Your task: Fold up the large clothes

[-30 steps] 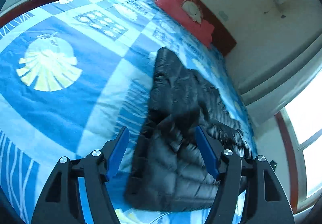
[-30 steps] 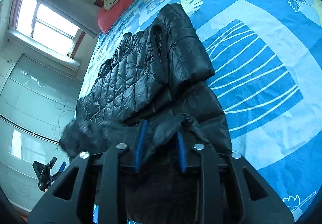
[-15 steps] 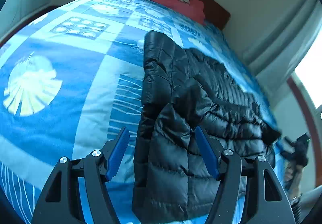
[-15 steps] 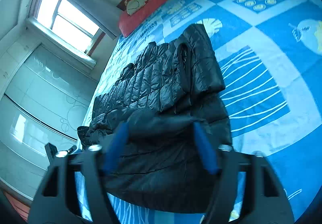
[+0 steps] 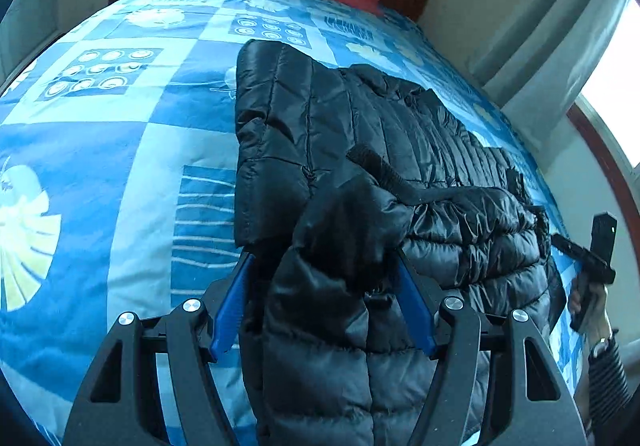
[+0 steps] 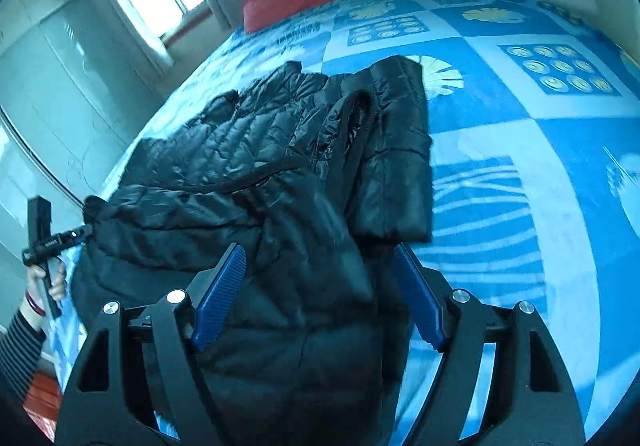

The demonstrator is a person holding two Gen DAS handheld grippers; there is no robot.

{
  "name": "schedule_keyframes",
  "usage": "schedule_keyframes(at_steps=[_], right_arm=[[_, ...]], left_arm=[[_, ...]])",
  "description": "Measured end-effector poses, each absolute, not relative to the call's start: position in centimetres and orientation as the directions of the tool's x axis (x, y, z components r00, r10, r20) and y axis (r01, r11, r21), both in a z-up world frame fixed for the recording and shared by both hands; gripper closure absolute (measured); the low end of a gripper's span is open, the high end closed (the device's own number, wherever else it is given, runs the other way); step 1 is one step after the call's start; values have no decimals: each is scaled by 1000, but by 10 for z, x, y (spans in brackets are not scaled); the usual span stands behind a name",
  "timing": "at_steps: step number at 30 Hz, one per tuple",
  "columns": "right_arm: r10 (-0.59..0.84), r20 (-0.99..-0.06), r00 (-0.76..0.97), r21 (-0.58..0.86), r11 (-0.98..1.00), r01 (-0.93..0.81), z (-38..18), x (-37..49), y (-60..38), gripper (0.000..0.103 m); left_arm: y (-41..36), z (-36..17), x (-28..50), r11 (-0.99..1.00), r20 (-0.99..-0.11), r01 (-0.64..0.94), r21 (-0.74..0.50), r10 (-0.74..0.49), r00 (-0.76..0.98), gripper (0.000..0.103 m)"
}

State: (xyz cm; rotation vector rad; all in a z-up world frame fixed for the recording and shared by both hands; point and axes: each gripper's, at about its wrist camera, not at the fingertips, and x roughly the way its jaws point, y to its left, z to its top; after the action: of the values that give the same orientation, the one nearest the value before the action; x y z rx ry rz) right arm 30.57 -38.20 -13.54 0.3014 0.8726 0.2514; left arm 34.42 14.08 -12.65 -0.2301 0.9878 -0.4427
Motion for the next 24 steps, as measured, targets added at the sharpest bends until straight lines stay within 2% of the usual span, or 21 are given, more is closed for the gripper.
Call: schedule_keyframes(at_steps=[2,3,4,9,11,14,20,24], right_arm=[[318,-733,601,319,941,-110,-139,314,-375,27],[300,-746,595,289,950,-116,-141,315,-370,32],[272,-760,590,249,961,-122,-142,316,-366,46],[217,-758,616,149,976,-159,-141,303,-350,83],[187,-747,638,107,981,-162,-137,296,-343,87],[167,-712,682,83,985,-154,-125,275,-335,90],[158,-623,766,85,987,-134,-82,255,-336,92],[137,-568,811,105,990,-94,-48,278,-341,92]], left_arm=[[138,-127,347,887,-754,272,-372,-460,468,36],[136,-127,347,890,-759,278,-360,-453,468,36],[134,-127,347,892,-763,286,-349,-448,466,40],[125,-127,339,905,-778,317,-284,-411,475,69],[119,-124,331,919,-781,324,-225,-369,503,79],[115,-112,315,929,-764,326,-178,-339,549,85],[110,-73,295,941,-710,327,-84,-287,643,88],[104,-41,320,957,-669,287,-48,-245,702,89]])
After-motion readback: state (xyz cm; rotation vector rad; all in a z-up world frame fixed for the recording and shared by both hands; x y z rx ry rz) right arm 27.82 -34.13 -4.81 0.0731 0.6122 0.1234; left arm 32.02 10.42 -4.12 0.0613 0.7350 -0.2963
